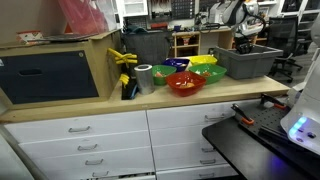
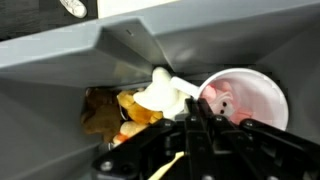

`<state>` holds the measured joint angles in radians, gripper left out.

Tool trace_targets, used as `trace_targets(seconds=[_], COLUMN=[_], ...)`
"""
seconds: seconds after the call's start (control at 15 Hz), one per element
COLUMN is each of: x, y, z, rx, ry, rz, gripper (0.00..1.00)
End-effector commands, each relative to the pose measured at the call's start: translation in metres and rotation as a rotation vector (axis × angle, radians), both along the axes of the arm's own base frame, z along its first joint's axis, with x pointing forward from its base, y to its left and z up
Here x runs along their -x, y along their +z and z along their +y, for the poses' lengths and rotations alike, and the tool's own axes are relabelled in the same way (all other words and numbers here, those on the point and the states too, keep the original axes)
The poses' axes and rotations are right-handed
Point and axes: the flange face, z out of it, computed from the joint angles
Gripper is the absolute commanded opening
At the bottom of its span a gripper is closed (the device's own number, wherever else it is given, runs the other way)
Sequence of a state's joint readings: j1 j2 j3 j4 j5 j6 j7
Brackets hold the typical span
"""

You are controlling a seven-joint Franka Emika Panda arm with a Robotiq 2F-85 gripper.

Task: Push the white cup backwards, then remove the pink doll from the cup and put it in the red bowl

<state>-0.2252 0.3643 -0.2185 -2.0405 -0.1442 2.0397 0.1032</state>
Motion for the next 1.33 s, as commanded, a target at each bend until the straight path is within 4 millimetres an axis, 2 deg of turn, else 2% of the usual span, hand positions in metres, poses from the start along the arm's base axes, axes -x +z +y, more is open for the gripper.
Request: trace_targets(seconds=[0.0, 0.33, 0.67, 0.93, 1.27], x=[-0.001, -0.012, -0.016, -0.020, -0.040], y=[0.011, 0.030, 0.032, 0.030, 0.036], z=[0.008, 0.022, 0.024, 0.005, -0.033], rx=[-0.027, -0.043, -0.028, 0.035, 0.135], ry=[0.009, 0.026, 0.042, 0.047, 0.040], rz=[-0.006, -0.022, -0.023, -0.044, -0.162], gripper=[0.01, 0.01, 0.01, 0.01, 0.01])
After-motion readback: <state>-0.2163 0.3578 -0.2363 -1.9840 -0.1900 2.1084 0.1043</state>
